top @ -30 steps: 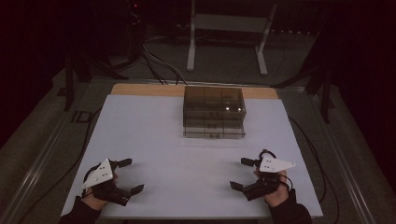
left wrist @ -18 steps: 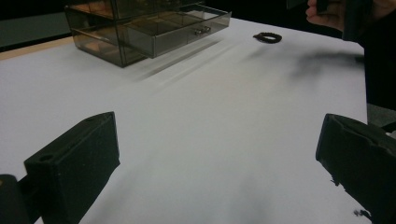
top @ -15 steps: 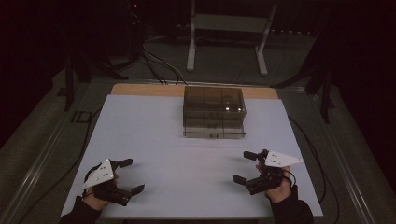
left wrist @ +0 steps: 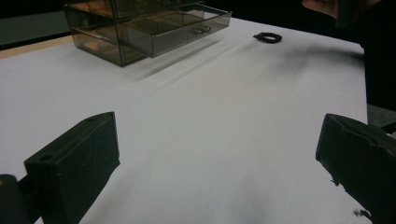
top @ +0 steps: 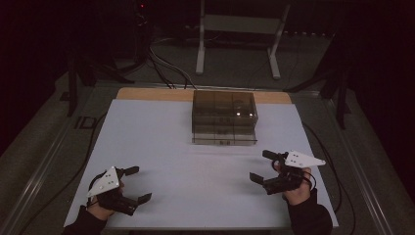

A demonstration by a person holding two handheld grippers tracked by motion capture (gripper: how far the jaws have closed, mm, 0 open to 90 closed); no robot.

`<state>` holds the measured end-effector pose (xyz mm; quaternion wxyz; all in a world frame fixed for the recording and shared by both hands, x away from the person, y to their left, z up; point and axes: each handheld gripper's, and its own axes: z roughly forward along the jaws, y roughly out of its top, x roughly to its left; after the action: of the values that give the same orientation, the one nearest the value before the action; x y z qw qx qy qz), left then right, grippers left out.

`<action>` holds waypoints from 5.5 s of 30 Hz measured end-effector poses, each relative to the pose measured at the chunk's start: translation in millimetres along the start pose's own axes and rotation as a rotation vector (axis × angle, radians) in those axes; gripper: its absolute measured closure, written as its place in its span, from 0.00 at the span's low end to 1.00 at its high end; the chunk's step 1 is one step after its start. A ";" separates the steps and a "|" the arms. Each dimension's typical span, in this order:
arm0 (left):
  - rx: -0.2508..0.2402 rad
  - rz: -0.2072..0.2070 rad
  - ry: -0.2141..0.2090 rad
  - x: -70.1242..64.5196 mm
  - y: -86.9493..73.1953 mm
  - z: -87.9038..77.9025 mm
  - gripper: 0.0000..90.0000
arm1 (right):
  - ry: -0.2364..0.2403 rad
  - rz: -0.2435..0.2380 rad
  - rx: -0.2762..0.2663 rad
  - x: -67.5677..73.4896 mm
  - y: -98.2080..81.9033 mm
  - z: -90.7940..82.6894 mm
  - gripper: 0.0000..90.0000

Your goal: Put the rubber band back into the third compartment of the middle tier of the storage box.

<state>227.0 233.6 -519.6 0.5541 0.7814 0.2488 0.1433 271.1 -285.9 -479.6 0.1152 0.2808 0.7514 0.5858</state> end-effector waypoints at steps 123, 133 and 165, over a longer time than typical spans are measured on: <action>0.005 0.008 -0.003 -2.1 1.3 1.6 0.00 | -0.594 0.113 0.488 -75.7 -32.6 -9.9 0.96; 0.001 0.006 0.000 -1.9 1.6 1.0 0.00 | -0.565 0.102 0.492 -67.9 -26.7 -7.6 0.96; 0.002 0.000 0.001 -1.5 1.6 1.6 0.00 | -0.494 0.085 0.477 -49.3 -3.1 -1.1 0.96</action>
<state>226.9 231.1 -518.7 0.5533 0.7817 0.2493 0.1436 309.8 -314.7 -489.8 0.2000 0.4643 0.8044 0.3122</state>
